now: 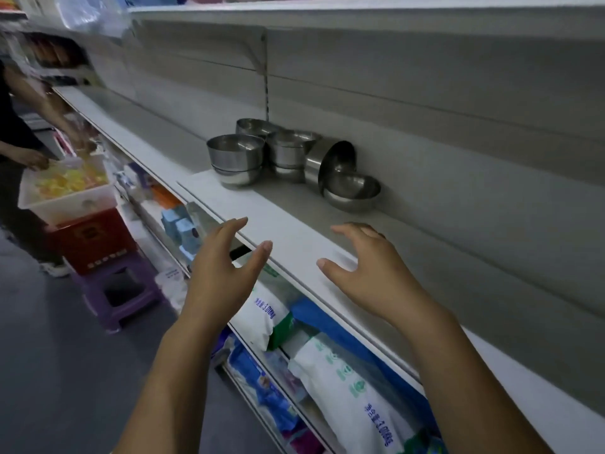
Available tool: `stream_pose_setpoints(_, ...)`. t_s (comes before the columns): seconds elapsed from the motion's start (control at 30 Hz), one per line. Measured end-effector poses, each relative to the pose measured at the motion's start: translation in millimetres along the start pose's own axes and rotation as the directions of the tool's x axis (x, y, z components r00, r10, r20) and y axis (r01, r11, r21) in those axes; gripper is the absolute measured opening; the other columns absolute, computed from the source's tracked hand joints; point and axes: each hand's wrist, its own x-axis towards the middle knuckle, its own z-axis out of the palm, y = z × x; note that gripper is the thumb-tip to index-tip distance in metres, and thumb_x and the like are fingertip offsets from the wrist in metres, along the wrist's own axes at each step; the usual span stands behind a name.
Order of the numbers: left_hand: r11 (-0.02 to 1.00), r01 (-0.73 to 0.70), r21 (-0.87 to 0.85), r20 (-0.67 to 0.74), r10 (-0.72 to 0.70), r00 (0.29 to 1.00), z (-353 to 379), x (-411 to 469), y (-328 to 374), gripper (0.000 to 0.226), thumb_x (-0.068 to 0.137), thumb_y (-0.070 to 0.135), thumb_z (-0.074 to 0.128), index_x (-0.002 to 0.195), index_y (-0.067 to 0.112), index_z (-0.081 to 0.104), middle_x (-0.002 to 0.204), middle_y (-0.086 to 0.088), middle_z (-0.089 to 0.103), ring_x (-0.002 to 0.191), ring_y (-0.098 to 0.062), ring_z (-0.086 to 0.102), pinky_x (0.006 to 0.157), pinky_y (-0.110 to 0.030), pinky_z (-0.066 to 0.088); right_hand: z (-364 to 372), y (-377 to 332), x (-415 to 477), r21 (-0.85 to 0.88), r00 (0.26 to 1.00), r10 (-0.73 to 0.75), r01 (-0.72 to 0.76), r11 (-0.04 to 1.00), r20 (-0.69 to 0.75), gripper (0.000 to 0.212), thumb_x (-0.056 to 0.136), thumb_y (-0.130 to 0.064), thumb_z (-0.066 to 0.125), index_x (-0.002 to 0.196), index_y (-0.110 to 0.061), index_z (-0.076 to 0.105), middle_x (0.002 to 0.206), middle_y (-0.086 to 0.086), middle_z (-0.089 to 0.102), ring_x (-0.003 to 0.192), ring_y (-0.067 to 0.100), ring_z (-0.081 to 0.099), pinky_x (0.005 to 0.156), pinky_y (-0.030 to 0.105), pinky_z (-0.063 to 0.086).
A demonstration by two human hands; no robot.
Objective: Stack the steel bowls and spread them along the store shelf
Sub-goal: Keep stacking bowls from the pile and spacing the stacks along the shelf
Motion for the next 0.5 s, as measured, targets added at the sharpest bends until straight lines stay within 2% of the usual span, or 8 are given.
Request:
stream_pose_setpoints(0.1,1.0,0.015,-0.013,-0.013,-0.015,1.0,7,38,-14,0.066,0.091,0.053,0.066,0.148,0.027,0.045,0.159,0.002,0.038,0.146,-0.017,0.035,0.114,-0.037,0.033,8,-5,27,0.006,0.999,0.03,-0.03,1.0,-0.011,0.06,0.094,-0.042,0.067,0.148,-0.026,0.047,0.149,-0.009,0.047,0.14,0.012,0.039,0.103,0.02,0.032)
stream_pose_setpoints(0.2,0.997,0.035,-0.071,-0.076,-0.04,0.996,13,86,-27,0.075,0.088,0.054,0.068,0.15,0.023,0.04,0.159,-0.002,0.035,0.146,-0.02,0.033,0.117,-0.04,0.033,15,-13,54,0.011,0.996,0.084,-0.083,0.996,-0.03,0.061,0.093,-0.047,0.067,0.148,-0.027,0.047,0.15,-0.009,0.046,0.141,0.011,0.04,0.104,0.019,0.031)
stream_pose_setpoints(0.37,0.99,0.063,-0.129,-0.154,-0.083,0.985,19,171,-48,0.089,0.084,0.051,0.075,0.153,0.017,0.03,0.16,-0.009,0.029,0.148,-0.027,0.027,0.118,-0.043,0.03,22,-26,108,0.032,0.972,0.201,-0.199,0.98,-0.119,0.058,0.093,-0.046,0.068,0.146,-0.033,0.047,0.15,-0.008,0.046,0.135,0.011,0.044,0.096,0.016,0.03)
stream_pose_setpoints(0.43,0.988,0.092,-0.124,-0.143,-0.109,0.984,22,197,-61,0.096,0.082,0.051,0.077,0.155,0.014,0.027,0.161,-0.012,0.025,0.149,-0.03,0.024,0.118,-0.044,0.027,30,-25,132,0.073,0.945,0.258,-0.248,0.966,-0.201,0.062,0.092,-0.045,0.07,0.148,-0.031,0.046,0.15,-0.005,0.047,0.135,0.013,0.046,0.1,0.019,0.033)
stream_pose_setpoints(0.5,0.985,0.092,-0.147,-0.118,-0.11,0.987,26,217,-77,0.097,0.08,0.048,0.079,0.155,0.016,0.027,0.16,-0.013,0.026,0.148,-0.03,0.024,0.115,-0.039,0.027,42,-23,152,0.142,0.92,0.294,-0.265,0.954,-0.259,0.068,0.091,-0.042,0.071,0.151,-0.028,0.041,0.15,-0.001,0.05,0.135,0.017,0.05,0.108,0.027,0.04)
